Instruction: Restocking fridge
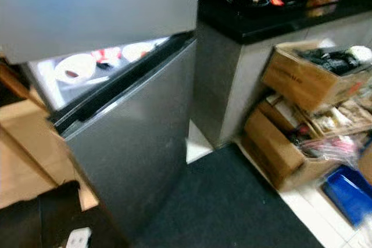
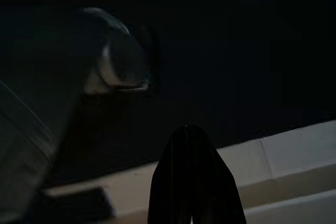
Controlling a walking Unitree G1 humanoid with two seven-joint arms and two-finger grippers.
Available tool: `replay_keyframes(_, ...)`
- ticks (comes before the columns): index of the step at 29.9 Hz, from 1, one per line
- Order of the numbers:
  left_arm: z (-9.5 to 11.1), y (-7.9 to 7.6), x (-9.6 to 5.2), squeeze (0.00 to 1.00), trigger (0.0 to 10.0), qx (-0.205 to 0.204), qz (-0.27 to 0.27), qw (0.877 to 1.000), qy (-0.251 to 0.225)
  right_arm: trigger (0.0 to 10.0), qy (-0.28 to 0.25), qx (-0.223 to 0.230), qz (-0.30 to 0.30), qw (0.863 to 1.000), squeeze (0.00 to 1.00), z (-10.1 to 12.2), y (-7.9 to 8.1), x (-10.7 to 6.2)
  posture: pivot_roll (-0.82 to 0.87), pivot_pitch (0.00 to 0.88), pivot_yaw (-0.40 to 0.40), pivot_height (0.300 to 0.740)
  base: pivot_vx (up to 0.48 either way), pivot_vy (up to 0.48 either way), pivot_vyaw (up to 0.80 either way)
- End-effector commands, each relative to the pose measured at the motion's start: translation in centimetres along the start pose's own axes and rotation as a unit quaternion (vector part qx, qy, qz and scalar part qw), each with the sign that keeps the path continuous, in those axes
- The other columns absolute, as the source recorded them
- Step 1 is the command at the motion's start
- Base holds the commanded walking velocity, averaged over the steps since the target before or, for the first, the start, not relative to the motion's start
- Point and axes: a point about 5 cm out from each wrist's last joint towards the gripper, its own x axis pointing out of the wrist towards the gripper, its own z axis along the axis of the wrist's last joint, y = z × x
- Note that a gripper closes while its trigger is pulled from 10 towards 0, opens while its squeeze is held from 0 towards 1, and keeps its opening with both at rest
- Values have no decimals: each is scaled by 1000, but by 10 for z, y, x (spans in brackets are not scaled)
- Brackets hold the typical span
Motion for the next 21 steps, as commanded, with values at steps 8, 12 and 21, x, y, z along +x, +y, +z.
replay_keyframes(8, -5, 5, -3, 0, 10000, 2, 10, 1000, 11, 10000, -6, -13, 3, 1000, 0, 2, 5, 2, -101, 91, -7, 740, 0, 0, 716)
replay_keyframes(12, -6, 6, -3, 0, 10000, 2, 10, 1000, 12, 10000, -6, -14, 3, 1000, 0, 1, 6, 2, -101, 91, -7, 740, 0, 0, 717)
replay_keyframes(21, -5, 6, -3, 0, 10000, 5, 11, 1000, 12, 10000, -8, -18, 5, 1000, 0, 3, 7, 2, -100, 89, -5, 740, 0, 0, 718)
